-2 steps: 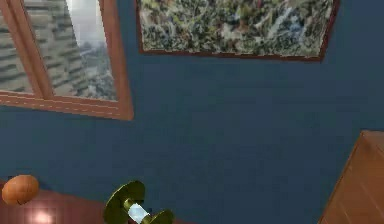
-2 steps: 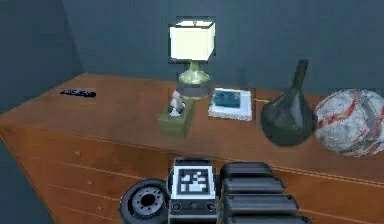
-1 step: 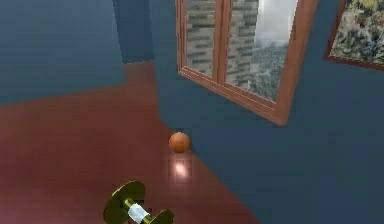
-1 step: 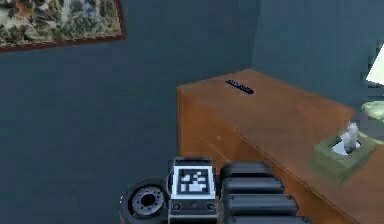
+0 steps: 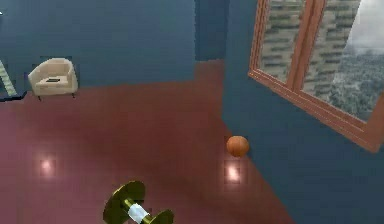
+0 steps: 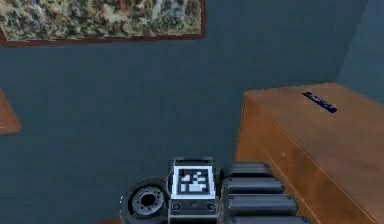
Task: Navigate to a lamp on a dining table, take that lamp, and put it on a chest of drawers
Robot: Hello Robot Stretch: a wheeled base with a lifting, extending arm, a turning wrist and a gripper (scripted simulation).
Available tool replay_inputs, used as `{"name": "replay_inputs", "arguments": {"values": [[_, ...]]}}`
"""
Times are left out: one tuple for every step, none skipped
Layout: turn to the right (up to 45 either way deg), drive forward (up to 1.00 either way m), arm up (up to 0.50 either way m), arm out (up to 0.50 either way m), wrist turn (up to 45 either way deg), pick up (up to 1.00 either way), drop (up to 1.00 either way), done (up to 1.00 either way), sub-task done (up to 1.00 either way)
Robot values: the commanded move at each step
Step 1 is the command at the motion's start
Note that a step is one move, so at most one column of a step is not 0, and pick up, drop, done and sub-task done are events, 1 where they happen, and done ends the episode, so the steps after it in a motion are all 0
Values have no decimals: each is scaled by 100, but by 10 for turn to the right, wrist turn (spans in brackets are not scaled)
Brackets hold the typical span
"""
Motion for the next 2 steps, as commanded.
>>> {"name": "replay_inputs", "arguments": {"values": [[450,0,0,0,0,0,0,0,0],[450,0,0,0,0,0,0,0,0]]}}
